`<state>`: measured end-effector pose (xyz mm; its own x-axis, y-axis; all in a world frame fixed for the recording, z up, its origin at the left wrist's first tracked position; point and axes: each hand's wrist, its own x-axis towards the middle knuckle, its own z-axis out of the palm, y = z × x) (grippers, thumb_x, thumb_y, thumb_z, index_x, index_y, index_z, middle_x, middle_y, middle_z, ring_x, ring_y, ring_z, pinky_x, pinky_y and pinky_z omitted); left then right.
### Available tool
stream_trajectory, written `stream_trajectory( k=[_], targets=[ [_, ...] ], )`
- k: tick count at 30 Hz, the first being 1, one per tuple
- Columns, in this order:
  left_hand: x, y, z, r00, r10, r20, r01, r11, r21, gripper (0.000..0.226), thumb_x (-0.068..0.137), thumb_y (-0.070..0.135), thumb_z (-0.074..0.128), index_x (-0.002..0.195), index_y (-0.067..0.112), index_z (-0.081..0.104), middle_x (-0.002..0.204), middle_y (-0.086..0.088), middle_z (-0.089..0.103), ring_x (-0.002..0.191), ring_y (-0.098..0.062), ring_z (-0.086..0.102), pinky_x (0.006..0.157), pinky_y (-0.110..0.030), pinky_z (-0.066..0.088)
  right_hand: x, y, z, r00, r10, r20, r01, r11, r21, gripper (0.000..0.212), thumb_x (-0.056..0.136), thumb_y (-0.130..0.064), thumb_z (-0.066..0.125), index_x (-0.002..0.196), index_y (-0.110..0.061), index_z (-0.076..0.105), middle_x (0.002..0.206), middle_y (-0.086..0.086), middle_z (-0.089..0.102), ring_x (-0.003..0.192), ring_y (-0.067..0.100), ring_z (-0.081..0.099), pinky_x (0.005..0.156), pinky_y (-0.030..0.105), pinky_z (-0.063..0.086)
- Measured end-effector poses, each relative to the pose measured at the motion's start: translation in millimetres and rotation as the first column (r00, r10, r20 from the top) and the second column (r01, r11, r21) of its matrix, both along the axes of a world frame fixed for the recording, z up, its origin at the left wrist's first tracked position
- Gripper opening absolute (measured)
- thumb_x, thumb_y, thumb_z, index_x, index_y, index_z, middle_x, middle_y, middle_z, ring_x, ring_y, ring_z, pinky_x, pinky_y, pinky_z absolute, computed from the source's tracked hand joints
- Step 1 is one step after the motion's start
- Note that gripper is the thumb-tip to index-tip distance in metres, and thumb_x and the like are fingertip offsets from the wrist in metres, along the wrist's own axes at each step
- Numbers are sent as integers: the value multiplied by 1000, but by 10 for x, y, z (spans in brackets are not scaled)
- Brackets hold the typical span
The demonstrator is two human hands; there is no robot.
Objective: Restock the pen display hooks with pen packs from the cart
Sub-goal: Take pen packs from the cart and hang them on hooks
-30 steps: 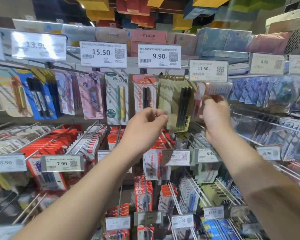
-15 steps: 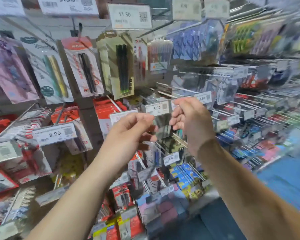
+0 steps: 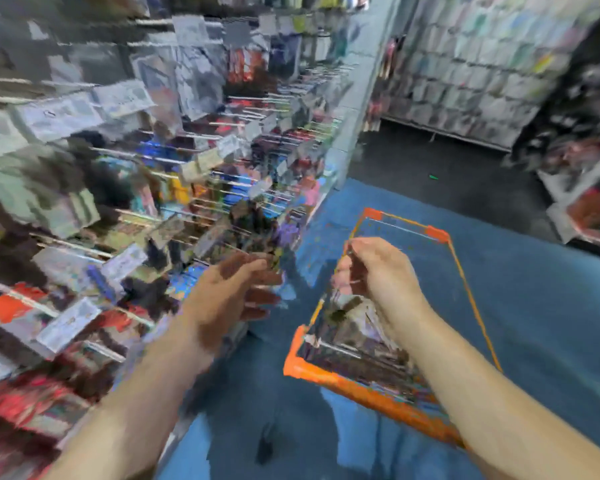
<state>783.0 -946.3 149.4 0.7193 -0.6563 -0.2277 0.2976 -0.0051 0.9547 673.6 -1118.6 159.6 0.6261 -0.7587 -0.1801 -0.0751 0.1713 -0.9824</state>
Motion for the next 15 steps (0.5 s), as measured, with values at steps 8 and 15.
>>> stream_trajectory(
  k=[8,15],
  targets=[
    [-316,-1361,-456,981,-178,-77,186,975,117,15,105,20,54,97,21,68,79,-1,76,59,-14,70,57,-25,51,-1156,-1089,-586,941,-304,-148,312,950,35,15,106,-13,51,96,-11,62,66,4,65,51,15,63,55,29,48],
    [-565,-2547,-939,969,-227,-95,245,918,312,11,102,25,60,97,21,69,84,0,78,66,-18,70,60,-27,53,-1565,-2220,-1299,908,-338,-247,379,915,140,14,106,-15,50,94,-14,57,69,3,61,57,20,61,51,27,48]
  ],
)
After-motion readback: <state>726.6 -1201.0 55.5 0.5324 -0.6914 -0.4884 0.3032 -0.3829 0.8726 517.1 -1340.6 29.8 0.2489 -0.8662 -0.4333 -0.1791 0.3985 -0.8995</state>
